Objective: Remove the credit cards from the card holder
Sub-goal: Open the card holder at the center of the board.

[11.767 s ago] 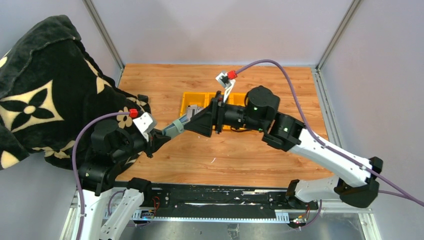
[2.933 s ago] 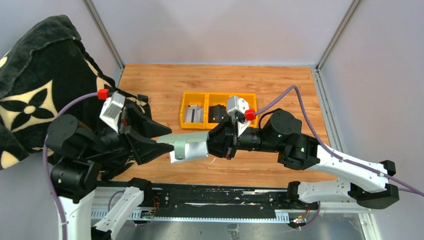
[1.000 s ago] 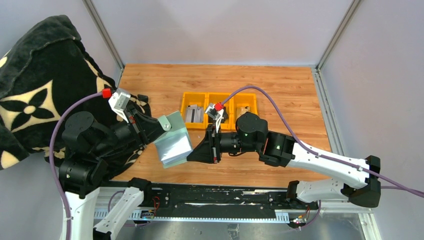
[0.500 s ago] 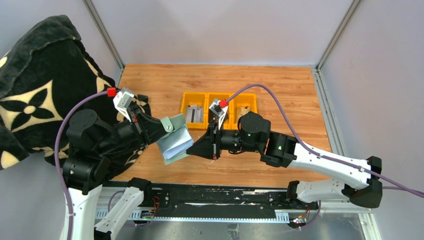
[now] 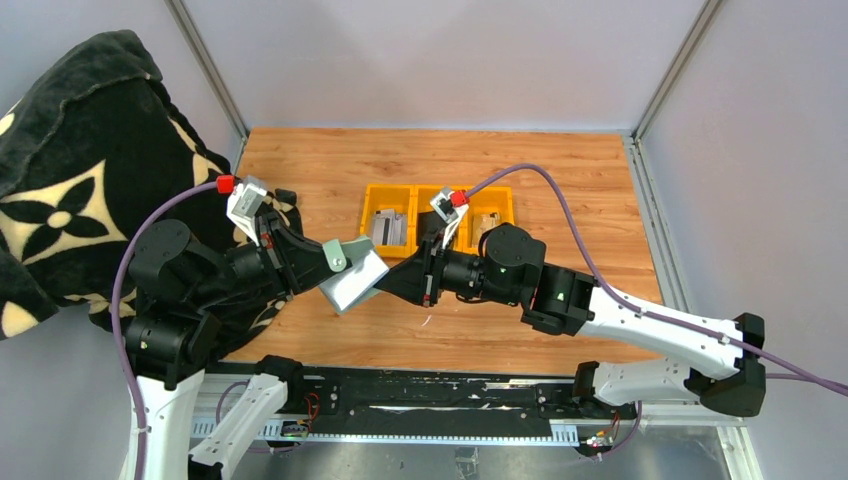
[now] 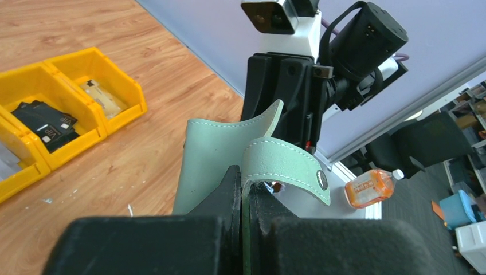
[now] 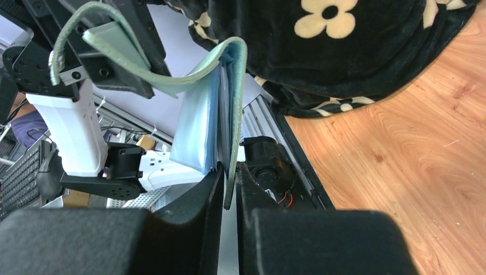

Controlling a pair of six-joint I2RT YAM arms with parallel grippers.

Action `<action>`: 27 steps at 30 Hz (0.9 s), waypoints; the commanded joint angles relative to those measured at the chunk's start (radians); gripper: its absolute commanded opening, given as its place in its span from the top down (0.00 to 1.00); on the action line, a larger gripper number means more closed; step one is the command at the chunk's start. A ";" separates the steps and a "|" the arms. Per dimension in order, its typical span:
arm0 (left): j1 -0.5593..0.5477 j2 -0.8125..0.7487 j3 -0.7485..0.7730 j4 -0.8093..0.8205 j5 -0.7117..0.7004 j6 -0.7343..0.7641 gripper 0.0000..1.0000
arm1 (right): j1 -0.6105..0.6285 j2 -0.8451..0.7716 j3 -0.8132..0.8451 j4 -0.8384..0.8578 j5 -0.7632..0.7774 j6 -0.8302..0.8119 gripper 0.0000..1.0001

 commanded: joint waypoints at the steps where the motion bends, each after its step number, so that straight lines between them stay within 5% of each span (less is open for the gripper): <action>1: 0.001 -0.010 -0.009 0.000 0.097 -0.068 1.00 | 0.004 0.025 0.008 0.107 0.082 0.016 0.84; 8: 0.001 -0.005 -0.010 0.030 0.123 -0.099 1.00 | 0.004 0.051 -0.017 0.245 0.042 0.042 0.73; 20: 0.001 0.002 -0.014 0.064 0.182 -0.142 1.00 | 0.003 0.057 -0.061 0.497 -0.151 -0.006 0.28; 27: 0.001 0.010 -0.002 0.081 0.230 -0.165 1.00 | 0.004 0.058 -0.008 0.405 -0.124 -0.121 0.24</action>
